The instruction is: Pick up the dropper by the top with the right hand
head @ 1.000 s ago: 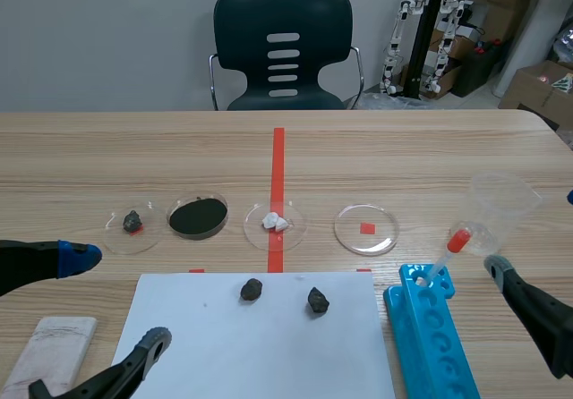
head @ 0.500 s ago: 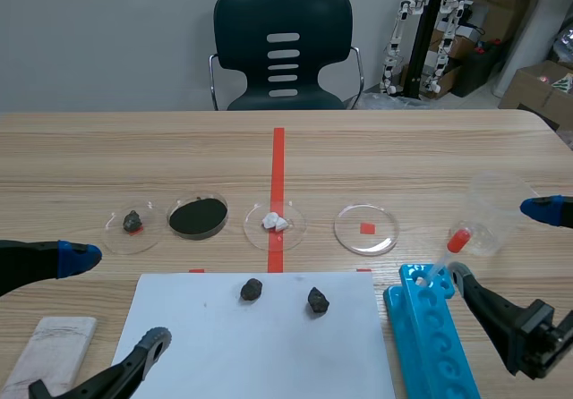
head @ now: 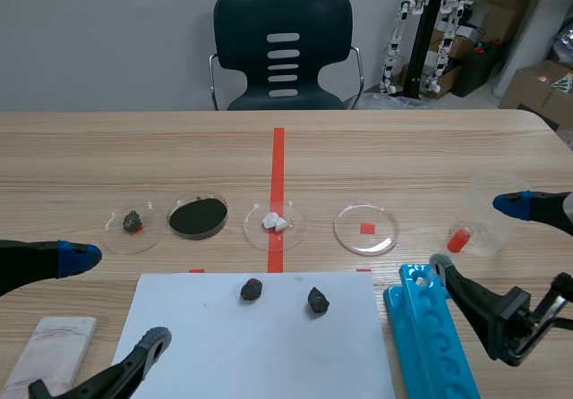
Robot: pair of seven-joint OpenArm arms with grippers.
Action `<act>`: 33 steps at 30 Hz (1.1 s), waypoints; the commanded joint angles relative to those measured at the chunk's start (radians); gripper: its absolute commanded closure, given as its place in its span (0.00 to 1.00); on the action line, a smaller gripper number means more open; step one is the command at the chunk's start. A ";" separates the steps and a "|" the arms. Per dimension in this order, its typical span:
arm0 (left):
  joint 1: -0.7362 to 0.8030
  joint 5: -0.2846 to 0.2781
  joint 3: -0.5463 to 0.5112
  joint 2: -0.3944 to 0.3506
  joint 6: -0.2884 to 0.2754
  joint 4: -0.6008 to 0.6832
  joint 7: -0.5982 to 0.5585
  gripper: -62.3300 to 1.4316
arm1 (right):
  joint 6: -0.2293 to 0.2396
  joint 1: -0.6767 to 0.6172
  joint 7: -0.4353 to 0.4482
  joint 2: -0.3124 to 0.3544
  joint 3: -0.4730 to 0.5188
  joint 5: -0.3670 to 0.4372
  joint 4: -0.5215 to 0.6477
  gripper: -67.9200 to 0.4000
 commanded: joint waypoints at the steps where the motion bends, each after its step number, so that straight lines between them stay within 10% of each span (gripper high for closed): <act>1: 0.000 -0.010 -0.003 0.005 0.006 0.010 -0.015 0.08 | 0.000 0.016 0.011 0.010 -0.005 0.011 0.009 0.13; 17: 0.000 -0.010 -0.003 0.005 0.006 0.010 -0.015 0.08 | 0.000 0.016 0.011 0.010 -0.015 0.011 0.009 0.35; 33: 0.000 -0.010 -0.003 0.005 0.006 0.010 -0.015 0.08 | 0.000 0.029 0.011 0.010 -0.016 0.011 0.009 0.36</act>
